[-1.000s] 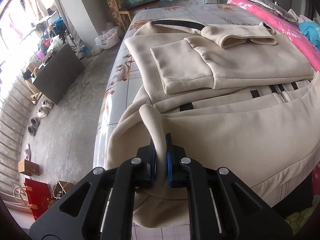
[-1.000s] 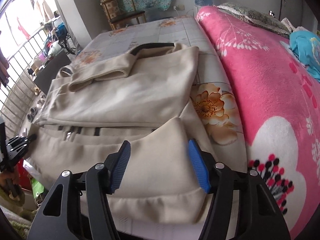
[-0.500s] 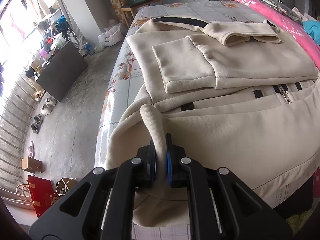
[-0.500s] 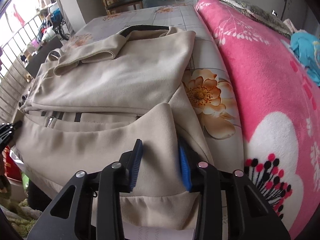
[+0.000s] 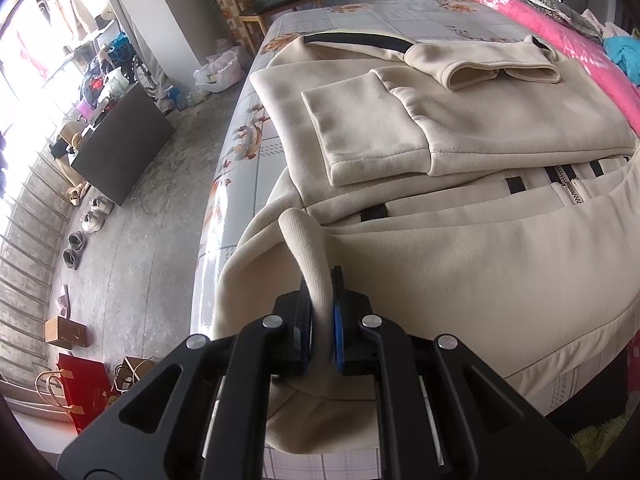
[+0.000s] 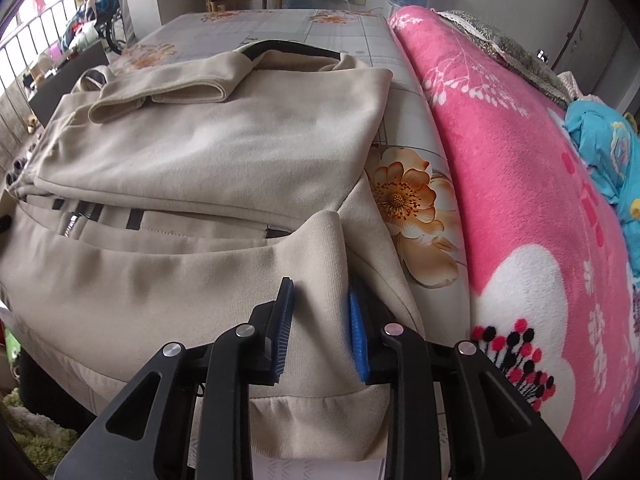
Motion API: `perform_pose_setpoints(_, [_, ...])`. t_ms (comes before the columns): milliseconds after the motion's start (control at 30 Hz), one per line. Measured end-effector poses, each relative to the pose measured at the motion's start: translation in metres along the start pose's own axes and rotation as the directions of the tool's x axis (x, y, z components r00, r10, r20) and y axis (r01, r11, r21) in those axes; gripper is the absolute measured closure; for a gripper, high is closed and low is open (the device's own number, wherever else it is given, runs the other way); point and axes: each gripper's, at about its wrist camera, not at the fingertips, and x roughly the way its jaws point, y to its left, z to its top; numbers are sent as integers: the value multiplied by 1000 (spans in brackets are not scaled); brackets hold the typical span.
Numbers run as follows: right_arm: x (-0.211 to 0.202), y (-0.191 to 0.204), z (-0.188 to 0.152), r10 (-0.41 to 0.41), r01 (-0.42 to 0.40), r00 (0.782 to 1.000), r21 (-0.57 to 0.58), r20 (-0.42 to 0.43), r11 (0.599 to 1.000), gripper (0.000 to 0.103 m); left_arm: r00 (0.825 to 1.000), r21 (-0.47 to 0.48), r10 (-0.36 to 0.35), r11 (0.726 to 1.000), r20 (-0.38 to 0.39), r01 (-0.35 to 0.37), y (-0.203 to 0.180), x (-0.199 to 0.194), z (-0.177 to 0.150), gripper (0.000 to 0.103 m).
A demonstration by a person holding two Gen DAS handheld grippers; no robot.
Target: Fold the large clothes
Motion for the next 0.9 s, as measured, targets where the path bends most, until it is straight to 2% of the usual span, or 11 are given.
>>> perform_pose_setpoints(267, [1, 3, 0, -24, 24, 1000, -4, -6, 1000, 77, 1000, -1, -4, 1000, -1, 4, 0, 0, 0, 95])
perform_pose_setpoints(500, [-5, 11, -1, -80, 80, 997, -39, 13, 996, 77, 1000, -3, -6, 1000, 0, 6, 0, 1, 1, 95])
perform_pose_setpoints(900, [-9, 10, -3, -94, 95, 995, -33, 35, 995, 87, 1000, -4, -6, 1000, -1, 6, 0, 0, 1, 95])
